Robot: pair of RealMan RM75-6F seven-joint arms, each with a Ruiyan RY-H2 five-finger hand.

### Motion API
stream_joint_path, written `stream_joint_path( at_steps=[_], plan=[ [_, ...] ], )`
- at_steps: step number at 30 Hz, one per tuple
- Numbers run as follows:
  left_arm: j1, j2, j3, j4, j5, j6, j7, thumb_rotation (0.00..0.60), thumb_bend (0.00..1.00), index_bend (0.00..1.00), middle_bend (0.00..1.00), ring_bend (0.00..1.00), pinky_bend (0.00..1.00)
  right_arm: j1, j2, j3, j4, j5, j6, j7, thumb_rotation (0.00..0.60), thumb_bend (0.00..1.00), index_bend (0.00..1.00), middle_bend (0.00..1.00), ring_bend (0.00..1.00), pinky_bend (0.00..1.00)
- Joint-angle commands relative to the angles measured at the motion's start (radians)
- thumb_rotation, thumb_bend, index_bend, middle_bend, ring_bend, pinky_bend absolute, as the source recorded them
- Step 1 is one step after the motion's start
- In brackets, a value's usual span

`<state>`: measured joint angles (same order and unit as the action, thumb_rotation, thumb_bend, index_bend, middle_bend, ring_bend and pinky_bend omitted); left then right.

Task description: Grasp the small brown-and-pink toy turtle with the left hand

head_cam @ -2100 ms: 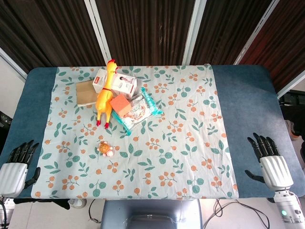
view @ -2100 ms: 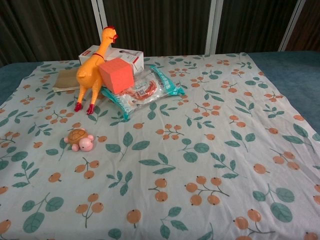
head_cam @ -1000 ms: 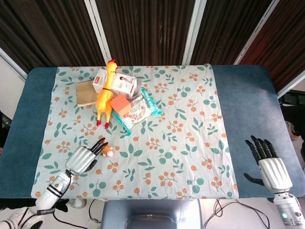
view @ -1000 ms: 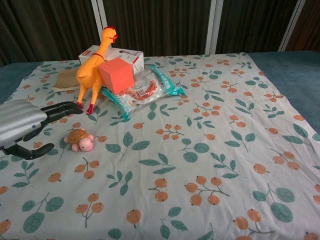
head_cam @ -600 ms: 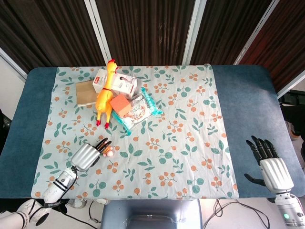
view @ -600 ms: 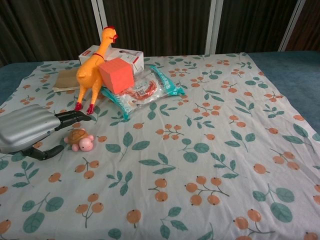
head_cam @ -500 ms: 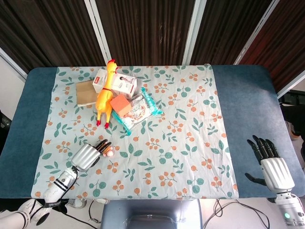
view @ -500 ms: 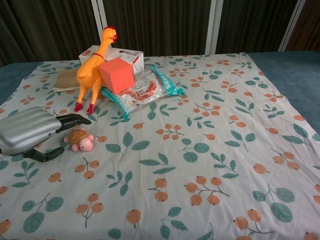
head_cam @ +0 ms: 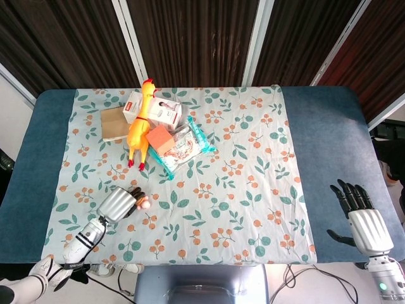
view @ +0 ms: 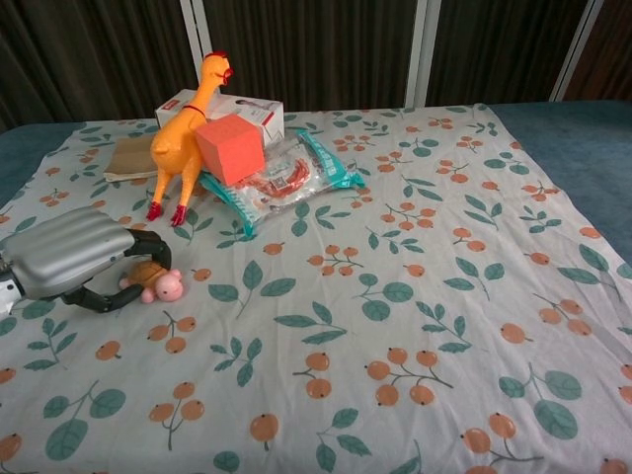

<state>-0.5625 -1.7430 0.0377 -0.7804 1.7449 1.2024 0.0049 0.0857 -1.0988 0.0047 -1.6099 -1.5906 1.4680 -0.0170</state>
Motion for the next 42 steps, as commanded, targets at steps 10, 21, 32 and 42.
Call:
stream_joint_path(
  at_steps=[10,21,32,42],
  plan=[
    [-0.008,-0.094,0.018,0.168,0.012,0.11,-0.101,0.6,0.49,0.78,0.81,0.94,0.98,0.002,0.002,0.001,0.003,0.005,-0.008,-0.001,0.6,0.21,0.0,0.0,0.0,0.0],
    [0.0,-0.134,0.032,0.255,-0.001,0.135,-0.144,0.6,0.51,0.73,0.74,0.96,0.98,0.001,0.002,-0.001,0.0,0.002,-0.007,-0.003,0.6,0.21,0.0,0.0,0.0,0.0],
    [0.004,-0.093,0.062,0.201,-0.001,0.118,-0.121,0.6,0.48,0.32,0.29,0.91,0.96,0.001,0.004,-0.005,-0.005,0.003,-0.013,-0.007,0.6,0.21,0.0,0.0,0.0,0.0],
    [-0.001,-0.064,0.066,0.138,-0.006,0.109,-0.082,0.6,0.48,0.32,0.26,0.91,0.96,-0.003,0.007,-0.008,-0.015,-0.001,-0.009,-0.014,0.6,0.21,0.0,0.0,0.0,0.0]
  ],
)
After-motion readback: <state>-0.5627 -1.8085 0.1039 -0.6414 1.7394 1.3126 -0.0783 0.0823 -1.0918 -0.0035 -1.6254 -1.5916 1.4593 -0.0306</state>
